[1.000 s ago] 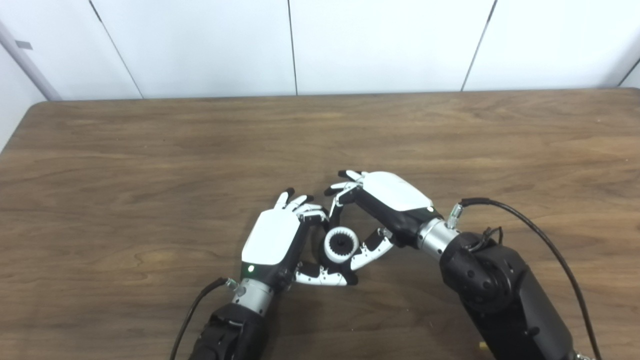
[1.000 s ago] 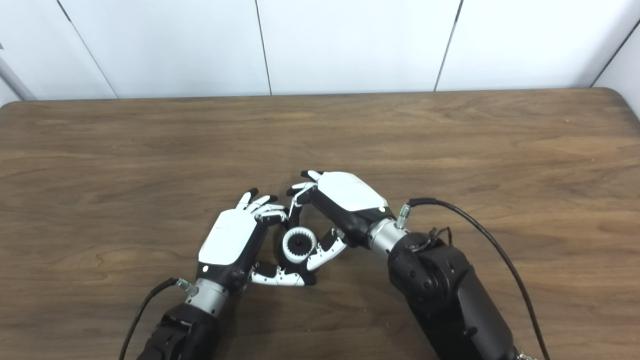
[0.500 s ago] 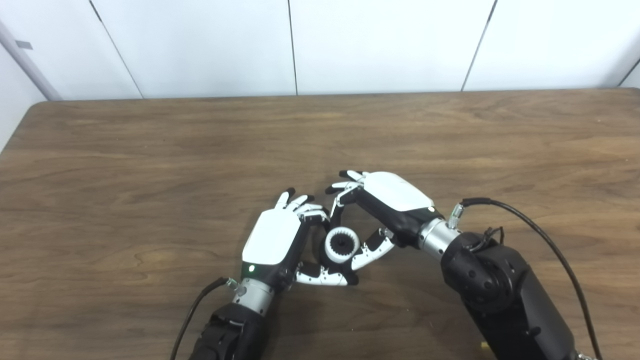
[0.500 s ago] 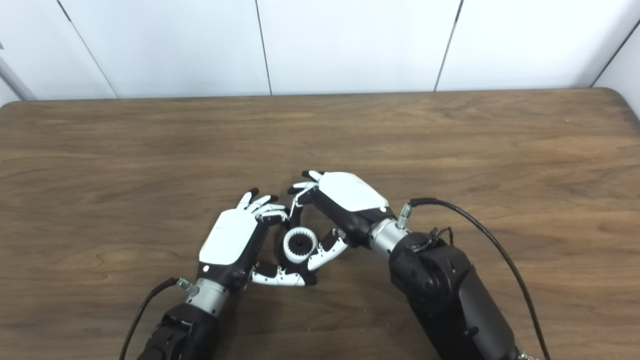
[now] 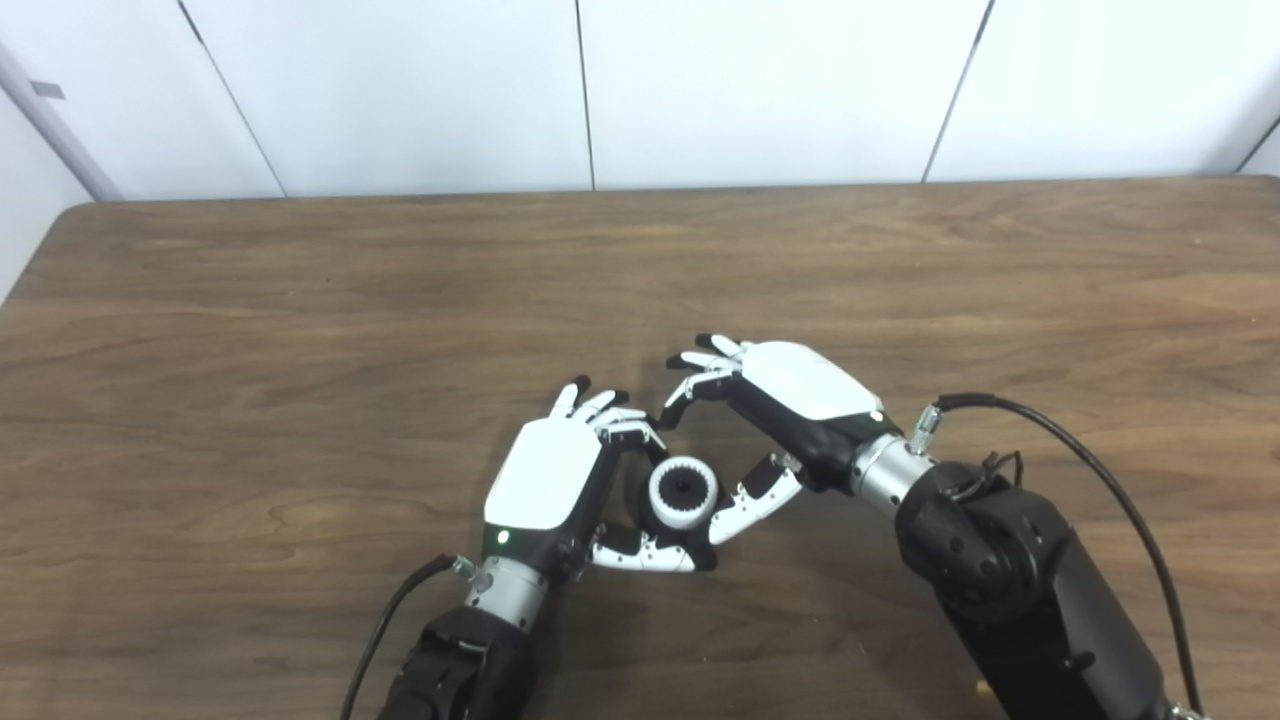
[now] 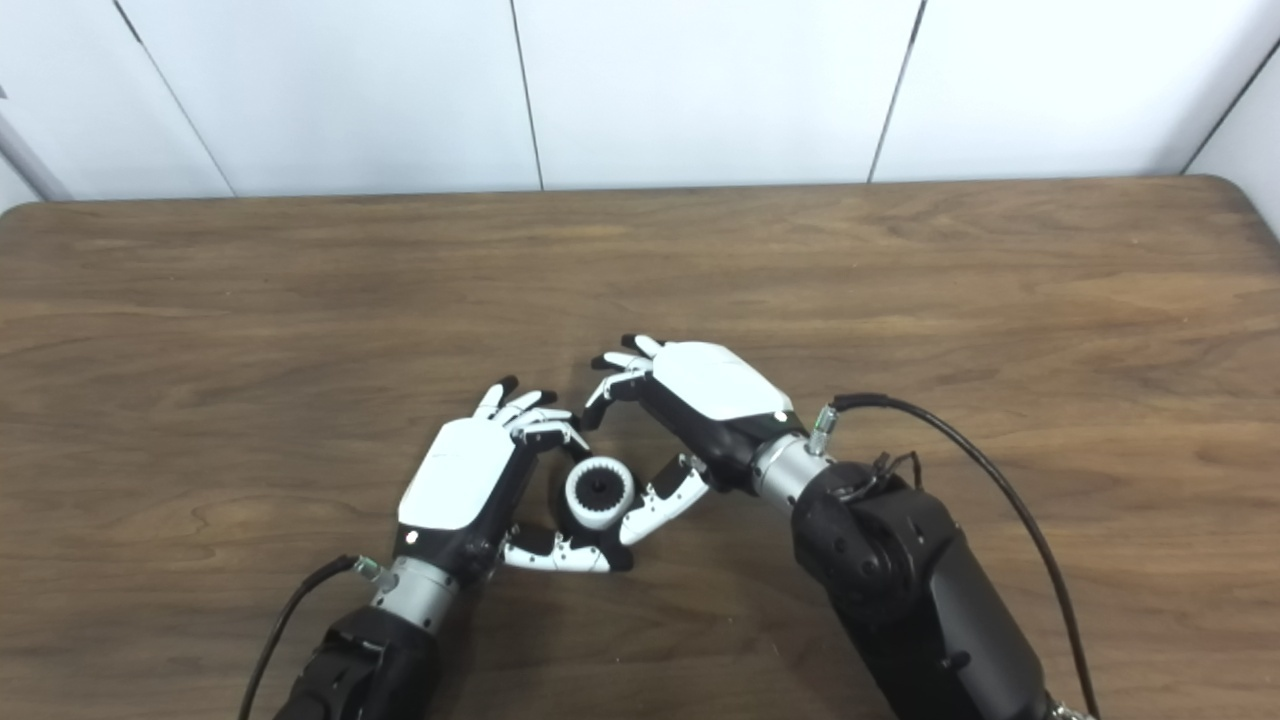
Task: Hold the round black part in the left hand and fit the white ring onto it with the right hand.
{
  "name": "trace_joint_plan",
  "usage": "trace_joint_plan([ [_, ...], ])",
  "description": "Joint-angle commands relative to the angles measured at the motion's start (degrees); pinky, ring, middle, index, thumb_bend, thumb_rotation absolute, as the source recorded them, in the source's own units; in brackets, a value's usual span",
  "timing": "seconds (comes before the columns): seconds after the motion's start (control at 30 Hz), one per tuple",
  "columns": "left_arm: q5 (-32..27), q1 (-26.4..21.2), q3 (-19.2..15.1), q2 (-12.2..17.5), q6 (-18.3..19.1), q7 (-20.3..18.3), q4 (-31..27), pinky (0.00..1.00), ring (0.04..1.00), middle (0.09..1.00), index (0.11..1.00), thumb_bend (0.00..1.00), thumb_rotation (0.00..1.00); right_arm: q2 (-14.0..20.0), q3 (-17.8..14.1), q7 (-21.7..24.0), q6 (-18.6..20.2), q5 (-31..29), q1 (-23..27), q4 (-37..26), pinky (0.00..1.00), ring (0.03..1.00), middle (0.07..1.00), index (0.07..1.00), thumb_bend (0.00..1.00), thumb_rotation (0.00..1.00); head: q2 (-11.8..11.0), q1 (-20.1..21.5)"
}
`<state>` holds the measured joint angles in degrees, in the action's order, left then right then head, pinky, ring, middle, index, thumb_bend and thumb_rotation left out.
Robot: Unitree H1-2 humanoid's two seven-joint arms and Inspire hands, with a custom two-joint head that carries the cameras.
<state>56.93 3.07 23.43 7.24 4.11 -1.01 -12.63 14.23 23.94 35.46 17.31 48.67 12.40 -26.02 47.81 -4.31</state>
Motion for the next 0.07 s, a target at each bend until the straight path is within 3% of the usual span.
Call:
trace_joint_plan([
  [0.0, 0.7, -0.7, 0.0, 0.1, -0.2, 0.2, -0.7, 1.0, 0.885, 0.76, 0.483, 0.52, 0.06, 0.1, -0.9, -1.1, -1.3, 0.0, 1.1, -1.8, 1.0, 1.0, 0.923, 0.669, 1.0, 0.31, 0.1, 0.0],
  [0.03, 0.7, -0.7, 0.0, 0.1, -0.2, 0.2, -0.7, 1.0, 0.885, 0.76, 0.483, 0.52, 0.06, 0.2, -1.0, -1.0, -1.2, -0.1, 1.1, -2.0, 1.0, 1.0, 0.922, 0.666, 1.0, 0.3, 0.1, 0.0],
])
